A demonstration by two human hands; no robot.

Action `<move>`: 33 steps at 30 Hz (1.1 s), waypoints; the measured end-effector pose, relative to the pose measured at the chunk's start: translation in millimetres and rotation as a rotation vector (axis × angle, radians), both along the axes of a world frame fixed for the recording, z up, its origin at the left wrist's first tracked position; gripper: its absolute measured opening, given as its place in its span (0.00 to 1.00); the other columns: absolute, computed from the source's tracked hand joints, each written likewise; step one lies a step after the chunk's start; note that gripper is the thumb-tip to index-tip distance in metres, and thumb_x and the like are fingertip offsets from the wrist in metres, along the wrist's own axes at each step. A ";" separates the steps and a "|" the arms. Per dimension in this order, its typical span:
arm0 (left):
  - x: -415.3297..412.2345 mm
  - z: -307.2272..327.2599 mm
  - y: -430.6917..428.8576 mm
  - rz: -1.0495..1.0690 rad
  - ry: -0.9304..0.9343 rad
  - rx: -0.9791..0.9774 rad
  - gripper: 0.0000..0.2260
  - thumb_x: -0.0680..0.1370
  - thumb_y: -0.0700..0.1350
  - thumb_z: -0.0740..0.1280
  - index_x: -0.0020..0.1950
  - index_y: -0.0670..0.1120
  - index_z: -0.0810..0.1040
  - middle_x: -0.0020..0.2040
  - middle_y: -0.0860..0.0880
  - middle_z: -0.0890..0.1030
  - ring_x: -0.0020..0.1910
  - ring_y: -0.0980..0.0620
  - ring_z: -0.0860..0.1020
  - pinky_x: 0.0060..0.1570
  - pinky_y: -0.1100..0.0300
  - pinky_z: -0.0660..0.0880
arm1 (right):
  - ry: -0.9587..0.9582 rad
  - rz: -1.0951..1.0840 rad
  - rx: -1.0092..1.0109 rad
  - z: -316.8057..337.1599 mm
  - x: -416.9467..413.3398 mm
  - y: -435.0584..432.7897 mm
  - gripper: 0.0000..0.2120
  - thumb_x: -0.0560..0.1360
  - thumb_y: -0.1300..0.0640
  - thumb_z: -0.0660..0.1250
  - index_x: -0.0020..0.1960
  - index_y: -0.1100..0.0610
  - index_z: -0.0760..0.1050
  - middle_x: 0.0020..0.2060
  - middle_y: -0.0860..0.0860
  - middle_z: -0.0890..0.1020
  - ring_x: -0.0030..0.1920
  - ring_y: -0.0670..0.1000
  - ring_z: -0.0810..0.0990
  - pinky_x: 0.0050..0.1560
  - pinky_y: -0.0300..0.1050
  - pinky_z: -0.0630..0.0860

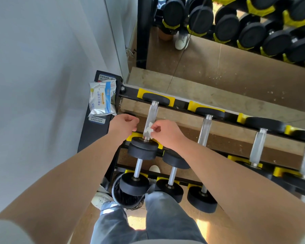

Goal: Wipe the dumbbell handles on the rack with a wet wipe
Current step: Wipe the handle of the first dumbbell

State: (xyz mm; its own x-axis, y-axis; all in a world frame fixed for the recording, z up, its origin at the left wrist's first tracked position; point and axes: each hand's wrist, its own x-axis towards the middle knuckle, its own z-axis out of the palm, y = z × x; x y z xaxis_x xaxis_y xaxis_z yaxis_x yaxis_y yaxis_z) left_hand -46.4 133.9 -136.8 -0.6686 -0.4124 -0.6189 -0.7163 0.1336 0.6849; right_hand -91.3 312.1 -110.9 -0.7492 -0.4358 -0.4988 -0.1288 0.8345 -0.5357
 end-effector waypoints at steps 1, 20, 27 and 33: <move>-0.4 0.2 0.4 -0.003 -0.004 -0.008 0.03 0.80 0.48 0.69 0.50 0.52 0.83 0.39 0.52 0.85 0.44 0.49 0.86 0.52 0.48 0.84 | 0.020 -0.020 -0.016 1.3 -1.1 -0.8 0.09 0.79 0.56 0.68 0.57 0.54 0.82 0.48 0.47 0.82 0.50 0.49 0.81 0.51 0.43 0.78; 0.1 0.2 -11.9 -0.057 0.025 -0.092 0.09 0.79 0.49 0.67 0.56 0.54 0.85 0.51 0.55 0.84 0.51 0.54 0.81 0.51 0.59 0.78 | 0.209 0.049 0.025 10.2 -9.6 -18.3 0.14 0.83 0.59 0.61 0.60 0.55 0.84 0.49 0.53 0.83 0.42 0.48 0.78 0.40 0.33 0.69; -2.1 -6.7 -16.4 -0.007 0.099 0.062 0.15 0.77 0.37 0.72 0.60 0.54 0.83 0.51 0.56 0.85 0.55 0.52 0.83 0.62 0.52 0.79 | 0.220 0.066 0.031 12.6 -12.9 -17.8 0.16 0.84 0.58 0.60 0.69 0.53 0.79 0.61 0.53 0.82 0.54 0.51 0.80 0.55 0.43 0.73; -2.9 -5.8 -16.5 0.033 0.072 0.103 0.06 0.76 0.43 0.75 0.48 0.53 0.82 0.43 0.50 0.87 0.45 0.49 0.86 0.54 0.49 0.83 | 0.056 0.365 0.141 8.0 -5.3 -18.7 0.17 0.83 0.57 0.60 0.67 0.52 0.81 0.64 0.52 0.83 0.62 0.55 0.81 0.63 0.48 0.76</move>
